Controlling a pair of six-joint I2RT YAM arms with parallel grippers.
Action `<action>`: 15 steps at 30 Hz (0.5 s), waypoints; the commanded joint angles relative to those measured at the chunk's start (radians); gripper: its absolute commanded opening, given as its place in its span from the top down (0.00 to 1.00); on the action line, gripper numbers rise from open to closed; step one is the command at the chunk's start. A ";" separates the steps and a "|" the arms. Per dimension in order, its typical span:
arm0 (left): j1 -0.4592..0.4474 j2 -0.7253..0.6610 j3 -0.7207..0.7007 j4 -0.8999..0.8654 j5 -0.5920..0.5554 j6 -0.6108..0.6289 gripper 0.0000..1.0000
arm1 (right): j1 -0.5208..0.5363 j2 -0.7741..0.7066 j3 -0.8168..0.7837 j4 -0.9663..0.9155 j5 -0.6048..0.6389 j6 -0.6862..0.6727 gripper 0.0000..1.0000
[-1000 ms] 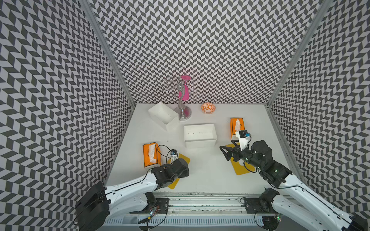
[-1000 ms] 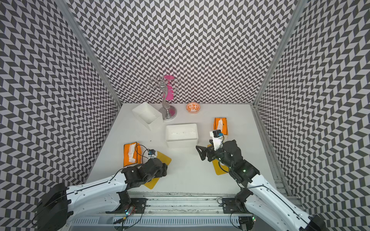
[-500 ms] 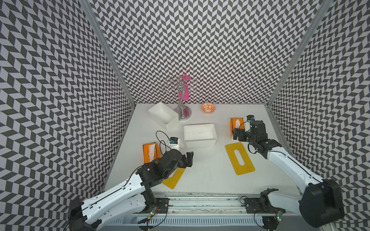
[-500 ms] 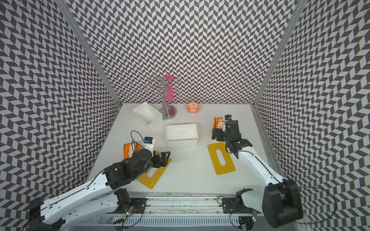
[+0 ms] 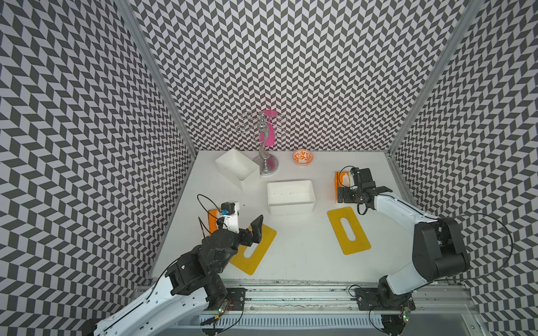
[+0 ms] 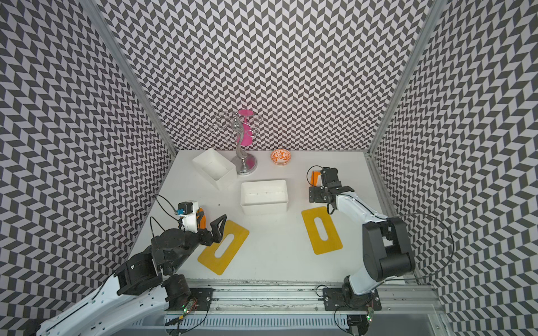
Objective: Put the tissue paper into the tissue box
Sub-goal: Pick up the paper towel from the center of the board.
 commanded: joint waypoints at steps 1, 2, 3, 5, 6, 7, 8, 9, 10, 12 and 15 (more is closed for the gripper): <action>0.005 -0.043 -0.011 0.021 -0.044 0.022 0.00 | -0.006 0.026 0.021 0.025 0.039 -0.001 0.00; 0.005 -0.047 -0.013 0.023 -0.050 0.018 0.00 | -0.005 0.035 0.024 0.027 0.041 -0.003 0.00; 0.005 -0.052 -0.017 0.025 -0.053 0.017 0.00 | -0.006 0.046 0.031 0.025 0.044 0.000 0.00; 0.005 -0.051 -0.016 0.025 -0.054 0.010 0.00 | -0.006 0.061 0.040 0.028 0.040 -0.003 0.01; 0.005 -0.048 -0.014 0.025 -0.055 0.004 0.00 | -0.005 0.069 0.044 0.030 0.030 -0.005 0.00; 0.005 -0.045 -0.012 0.025 -0.052 0.002 0.00 | -0.006 0.075 0.047 0.034 0.024 -0.006 0.00; 0.006 -0.043 -0.013 0.025 -0.051 0.000 0.00 | -0.006 0.080 0.050 0.036 0.020 -0.007 0.00; 0.005 -0.040 -0.011 0.024 -0.050 0.000 0.00 | -0.006 0.083 0.052 0.038 0.017 -0.009 0.00; 0.005 -0.040 -0.012 0.022 -0.054 0.000 0.00 | -0.006 0.086 0.055 0.039 0.017 -0.009 0.00; 0.005 -0.040 -0.012 0.022 -0.061 0.000 0.00 | -0.006 0.088 0.058 0.038 0.022 -0.012 0.00; 0.005 -0.042 -0.012 0.022 -0.064 -0.002 0.00 | -0.006 0.075 0.056 0.046 0.004 -0.015 0.00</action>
